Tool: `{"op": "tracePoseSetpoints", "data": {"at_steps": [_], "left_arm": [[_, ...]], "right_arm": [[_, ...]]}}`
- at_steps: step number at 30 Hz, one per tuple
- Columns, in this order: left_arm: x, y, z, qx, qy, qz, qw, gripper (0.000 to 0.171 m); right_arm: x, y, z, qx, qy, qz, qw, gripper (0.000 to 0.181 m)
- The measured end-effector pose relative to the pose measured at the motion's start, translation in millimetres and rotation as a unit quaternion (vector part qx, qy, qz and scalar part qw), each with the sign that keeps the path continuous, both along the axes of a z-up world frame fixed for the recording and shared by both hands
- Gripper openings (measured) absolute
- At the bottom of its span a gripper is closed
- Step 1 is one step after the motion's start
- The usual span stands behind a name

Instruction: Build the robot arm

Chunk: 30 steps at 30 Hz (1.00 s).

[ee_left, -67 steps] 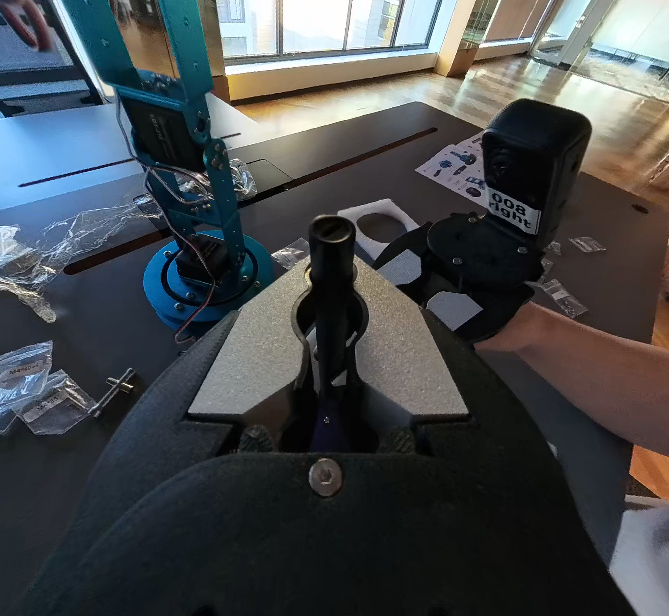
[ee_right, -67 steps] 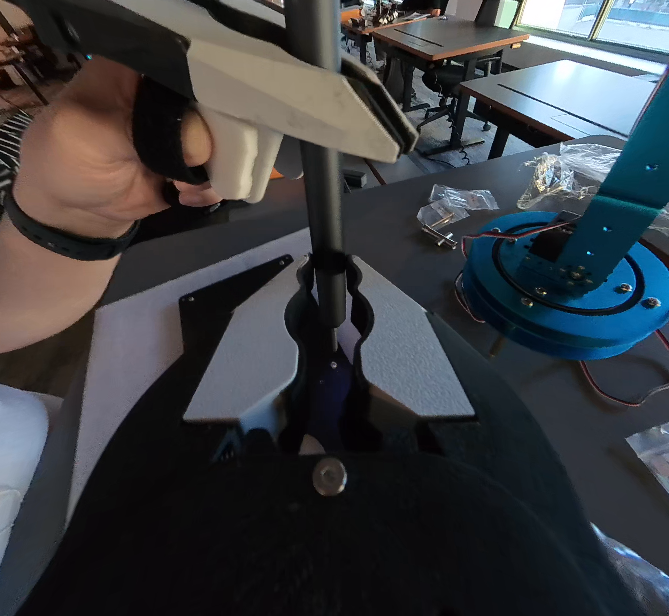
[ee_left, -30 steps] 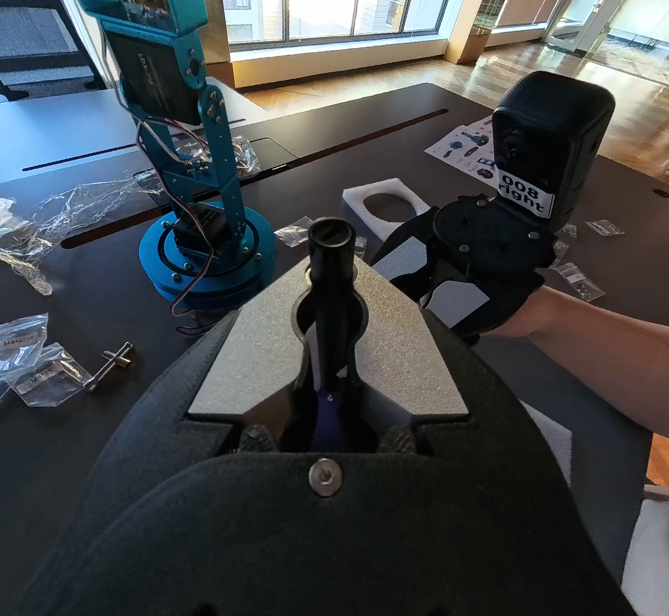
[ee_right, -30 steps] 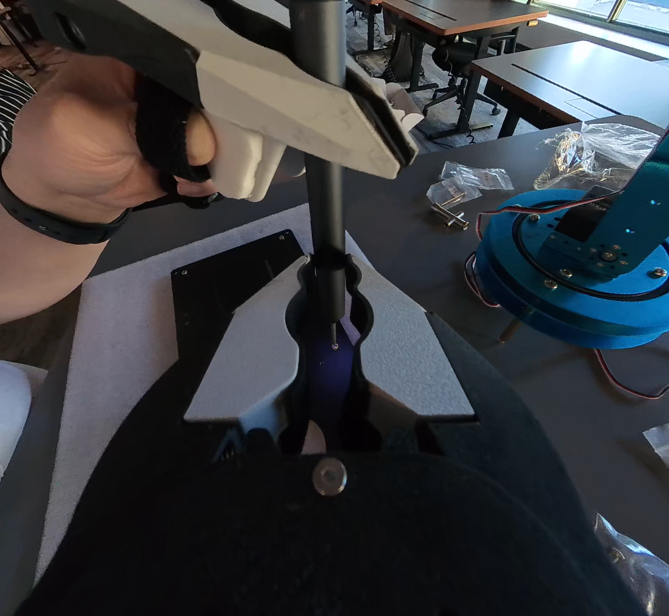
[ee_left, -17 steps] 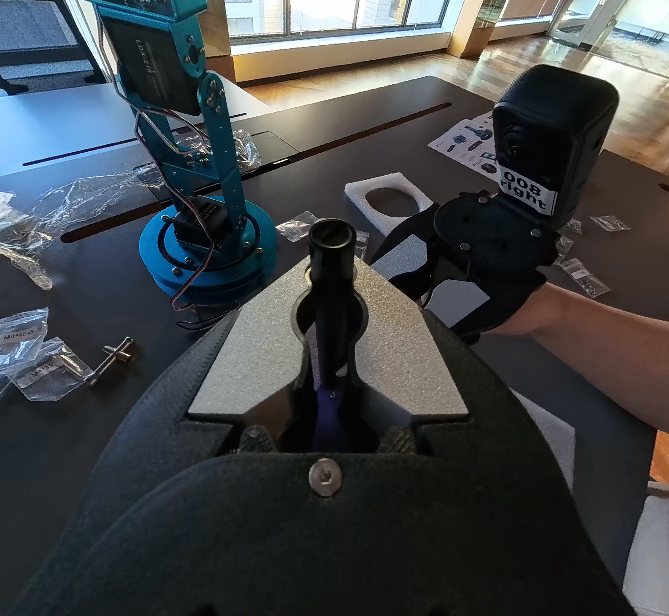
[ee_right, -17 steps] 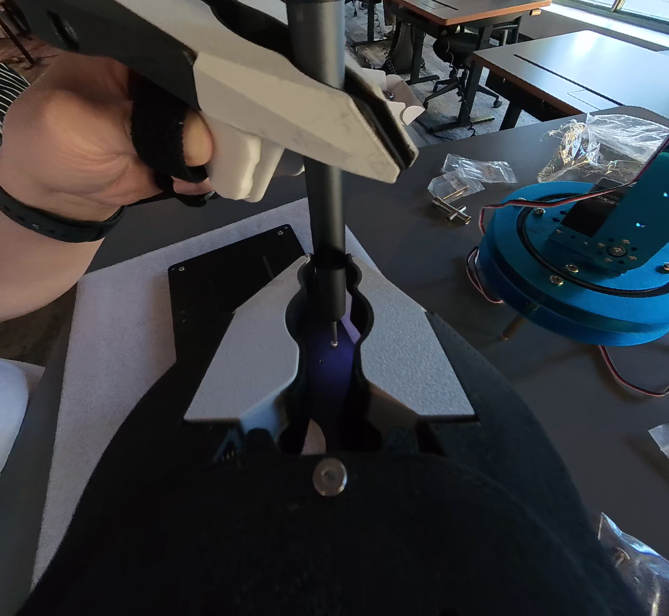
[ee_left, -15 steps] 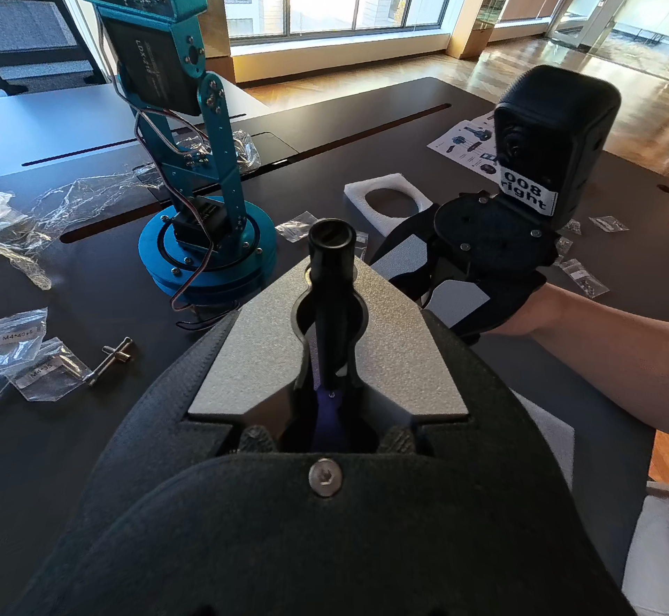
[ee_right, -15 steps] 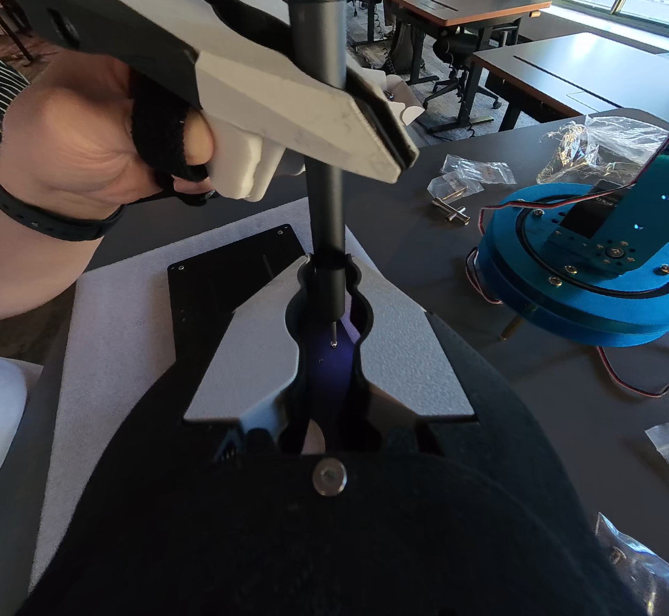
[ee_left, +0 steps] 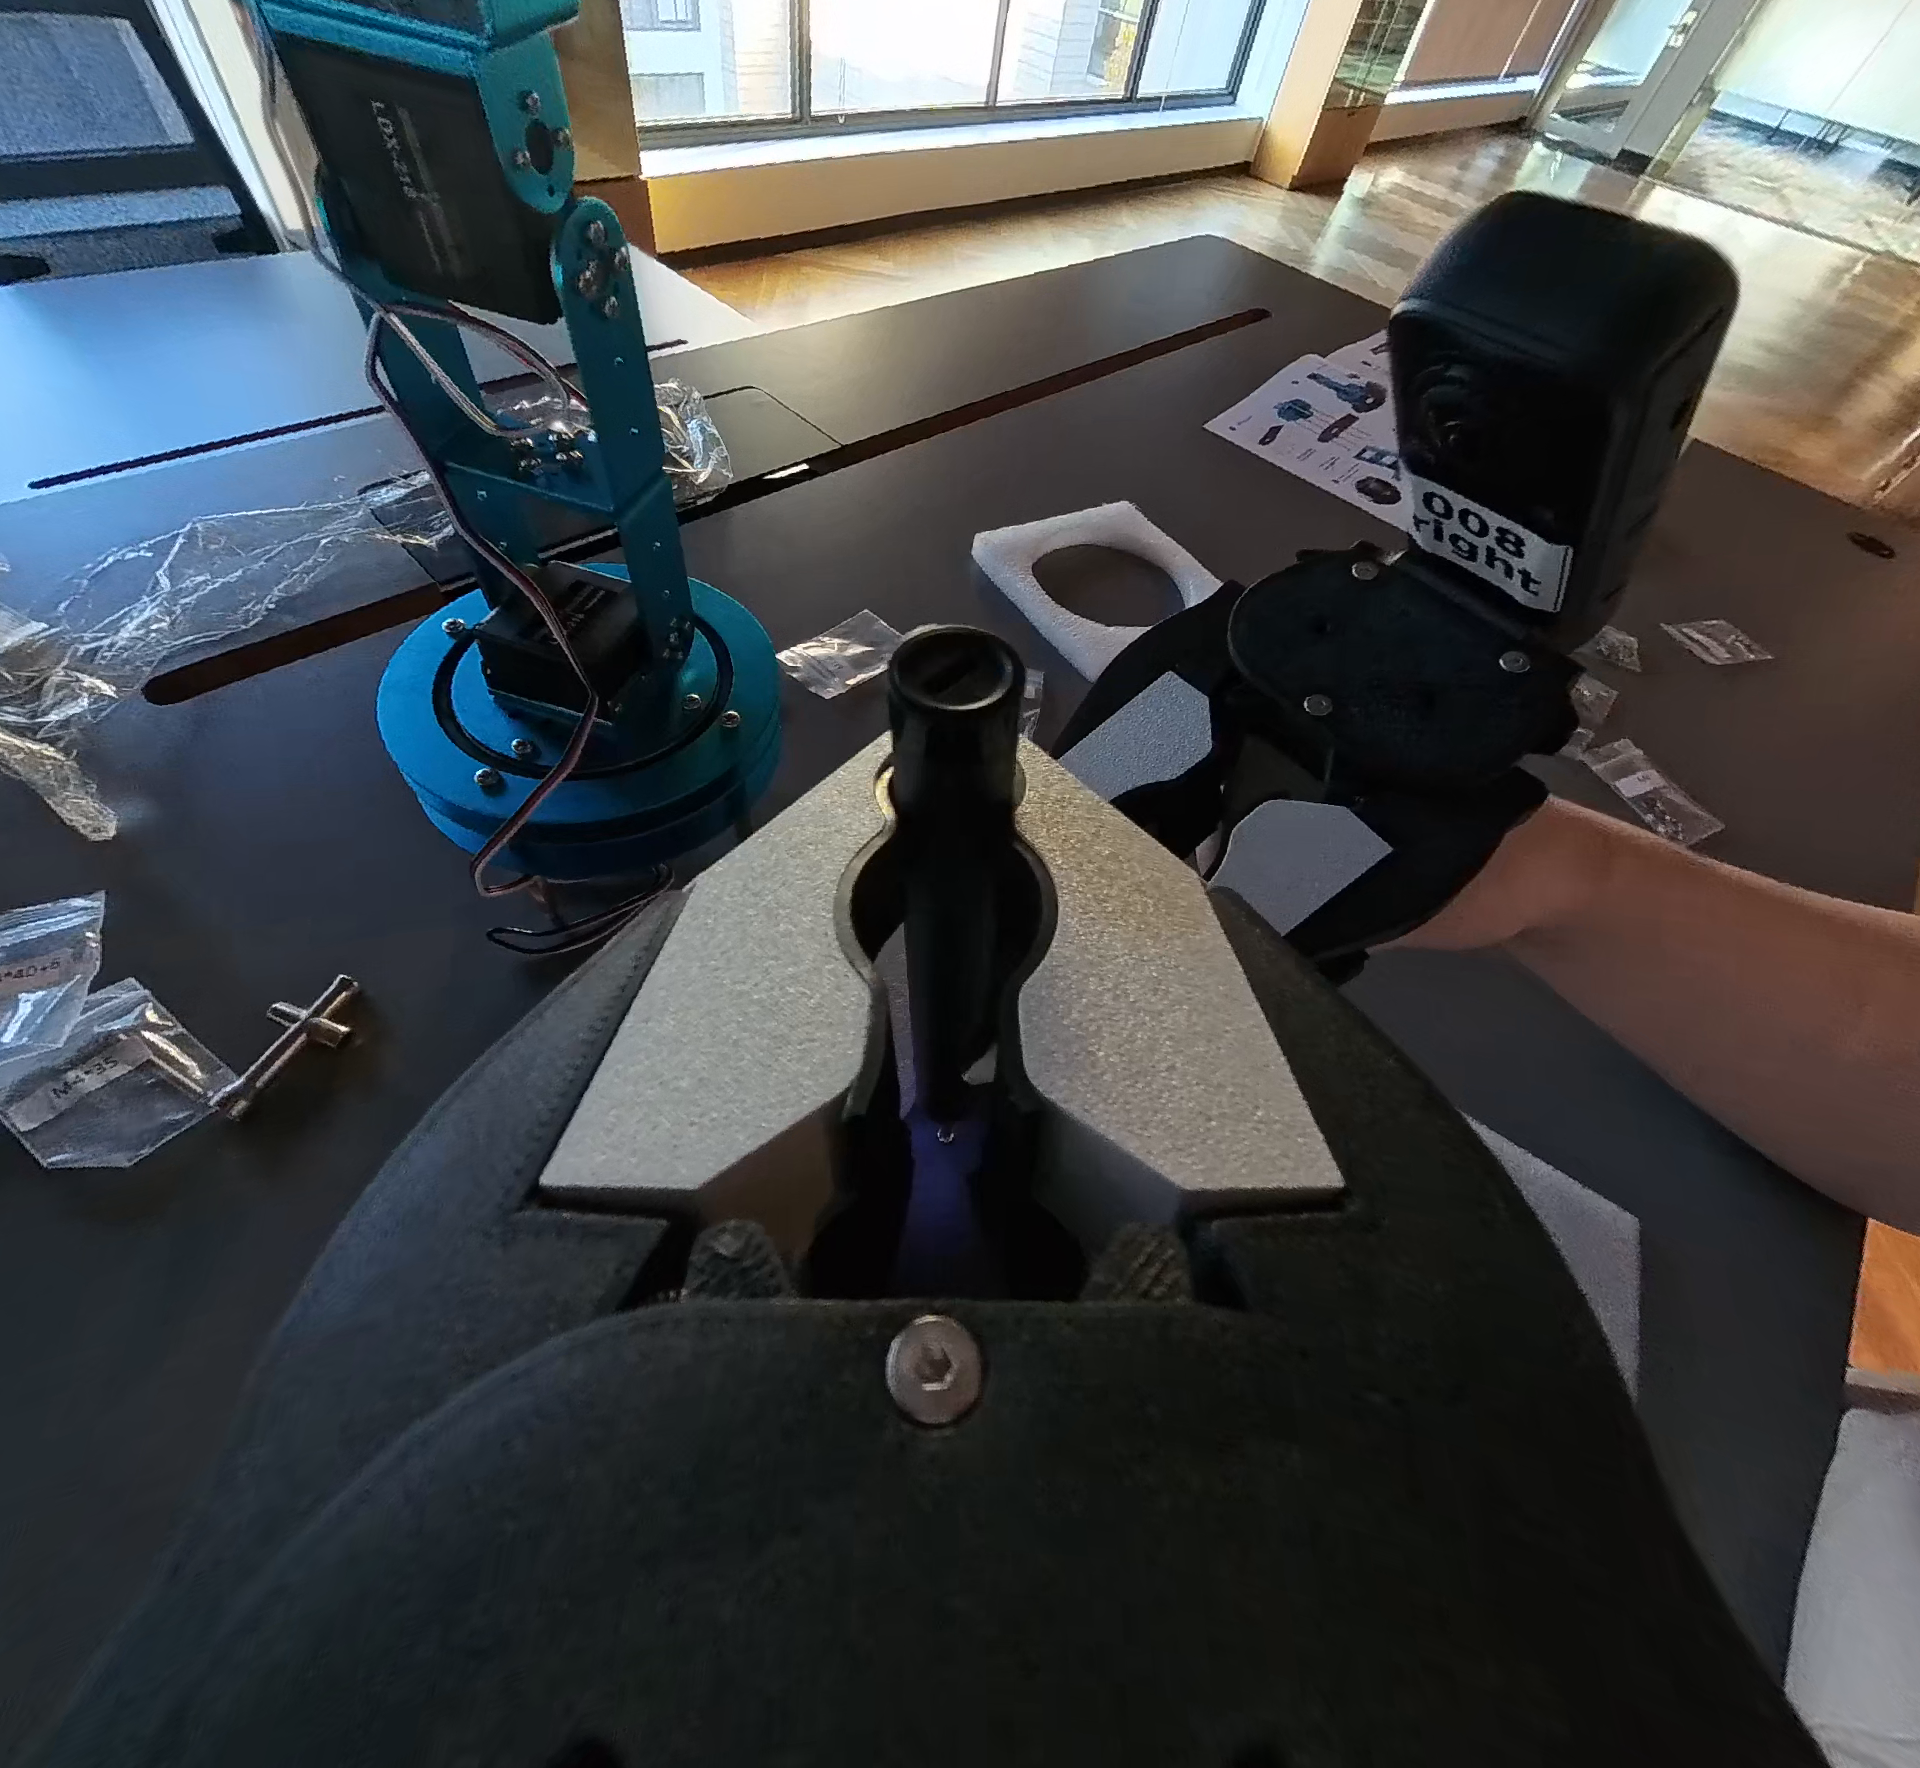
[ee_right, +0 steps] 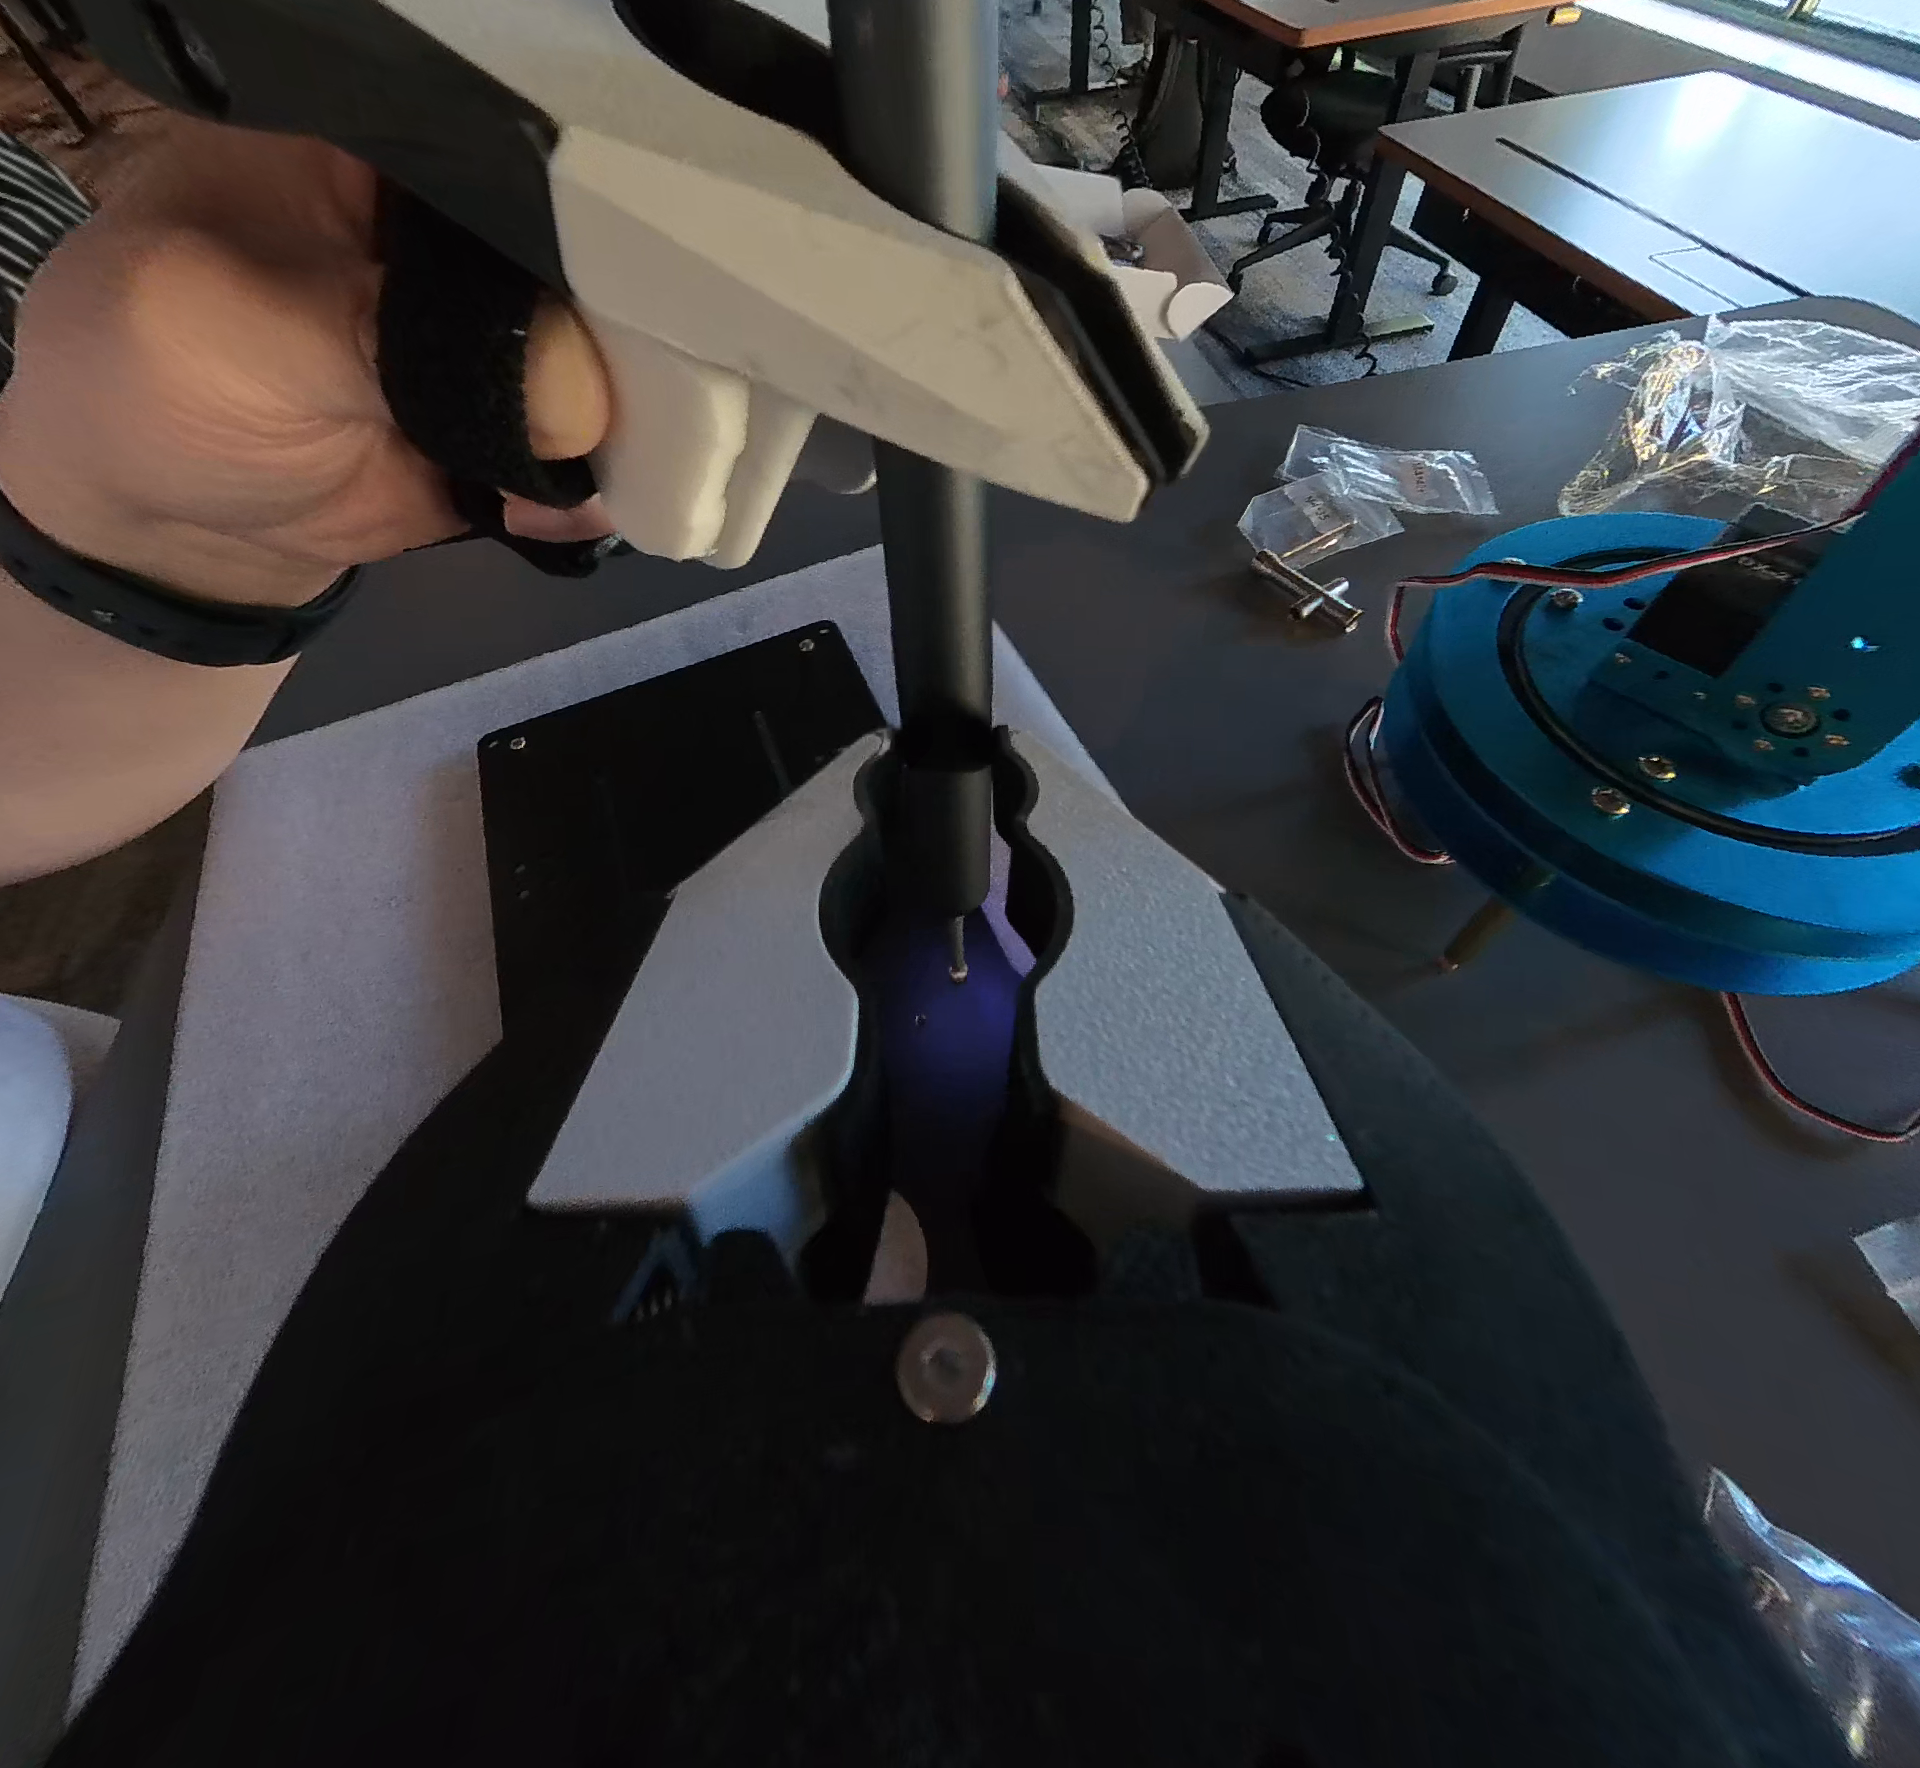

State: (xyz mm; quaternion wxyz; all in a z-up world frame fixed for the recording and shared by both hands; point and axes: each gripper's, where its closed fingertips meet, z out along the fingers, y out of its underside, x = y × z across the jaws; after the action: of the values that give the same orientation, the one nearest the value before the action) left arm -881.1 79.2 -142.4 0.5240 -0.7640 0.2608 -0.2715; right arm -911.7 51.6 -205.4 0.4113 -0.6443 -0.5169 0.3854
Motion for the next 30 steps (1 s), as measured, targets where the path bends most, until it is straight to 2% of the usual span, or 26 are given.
{"op": "tracePoseSetpoints", "data": {"at_steps": [7, 10, 15, 21, 30], "left_arm": [[-0.8, -3.5, 1.0, 0.008, -0.015, -0.007, 1.0, 0.009], [2.0, -3.8, 1.3, 0.012, -0.009, -0.009, 1.0, 0.009], [5.8, -5.2, 1.6, 0.019, -0.001, -0.011, 1.0, 0.009], [7.4, -6.0, 1.4, 0.021, 0.005, -0.009, 1.0, 0.009], [12.3, -6.1, 0.9, 0.024, 0.014, -0.012, 1.0, 0.009]], "right_arm": [[0.5, -2.3, -2.7, 0.023, -0.015, 0.008, 1.0, 0.015], [3.4, -6.8, -2.0, 0.014, -0.013, 0.027, 0.999, 0.023], [5.0, -4.3, 0.8, 0.018, -0.007, 0.019, 1.0, 0.017], [3.4, -4.6, 3.6, 0.008, 0.002, 0.012, 1.0, 0.018], [6.3, -2.8, 2.9, 0.045, -0.011, 0.001, 0.999, 0.015]]}}
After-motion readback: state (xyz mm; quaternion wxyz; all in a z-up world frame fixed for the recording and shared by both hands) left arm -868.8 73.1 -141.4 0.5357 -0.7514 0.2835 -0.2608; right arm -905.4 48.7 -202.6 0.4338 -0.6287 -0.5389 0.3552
